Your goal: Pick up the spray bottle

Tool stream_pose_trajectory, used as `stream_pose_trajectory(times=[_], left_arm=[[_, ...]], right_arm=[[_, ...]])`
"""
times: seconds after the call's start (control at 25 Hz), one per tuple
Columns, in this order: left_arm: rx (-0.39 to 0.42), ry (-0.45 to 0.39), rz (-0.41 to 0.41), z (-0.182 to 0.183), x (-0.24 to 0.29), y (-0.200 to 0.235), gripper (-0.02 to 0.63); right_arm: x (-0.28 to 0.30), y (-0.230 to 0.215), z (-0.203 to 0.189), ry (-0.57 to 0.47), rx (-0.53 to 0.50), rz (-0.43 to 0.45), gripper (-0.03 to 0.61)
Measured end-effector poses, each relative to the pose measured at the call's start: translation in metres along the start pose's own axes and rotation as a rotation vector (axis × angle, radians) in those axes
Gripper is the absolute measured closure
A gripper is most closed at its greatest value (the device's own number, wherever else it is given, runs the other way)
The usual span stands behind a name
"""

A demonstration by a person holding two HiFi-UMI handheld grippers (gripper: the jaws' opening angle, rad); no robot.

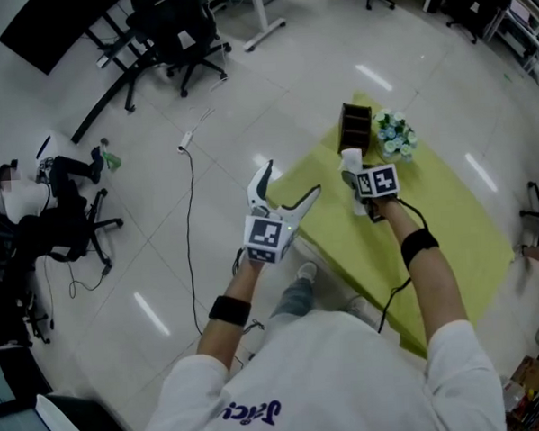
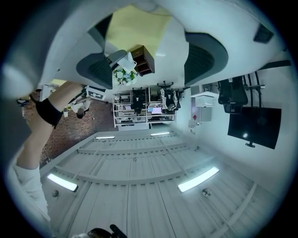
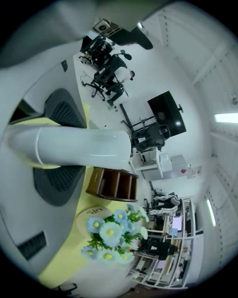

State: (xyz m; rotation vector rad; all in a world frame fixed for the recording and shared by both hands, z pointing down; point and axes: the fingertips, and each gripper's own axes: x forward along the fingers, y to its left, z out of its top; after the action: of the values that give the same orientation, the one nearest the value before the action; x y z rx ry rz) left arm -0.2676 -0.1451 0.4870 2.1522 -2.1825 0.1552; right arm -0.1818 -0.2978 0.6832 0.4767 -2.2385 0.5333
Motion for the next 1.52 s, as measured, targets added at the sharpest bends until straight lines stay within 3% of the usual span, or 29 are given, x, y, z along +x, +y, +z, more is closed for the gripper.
stream_pose_trajectory(times=[0.44, 0.72, 1.08, 1.52], left_arm=[[0.051, -0.006, -0.144, 0.009, 0.036, -0.066, 0.124], [0.045, -0.052, -0.248, 0.029, 0.063, -0.123, 0.126], [0.05, -0.06, -0.386, 0.034, 0.094, -0.197, 0.127], [0.053, -0.093, -0.538, 0.045, 0.111, -0.288, 0.132]], right_arm=[[-0.121, -0.031, 0.036, -0.344, -0.083, -0.049, 0.327], [-0.212, -0.062, 0.022, -0.511, -0.076, -0.131, 0.325], [-0.329, -0.103, -0.029, -0.726, 0.016, -0.323, 0.325], [-0.464, -0.135, -0.123, -0.927, 0.131, -0.651, 0.325]])
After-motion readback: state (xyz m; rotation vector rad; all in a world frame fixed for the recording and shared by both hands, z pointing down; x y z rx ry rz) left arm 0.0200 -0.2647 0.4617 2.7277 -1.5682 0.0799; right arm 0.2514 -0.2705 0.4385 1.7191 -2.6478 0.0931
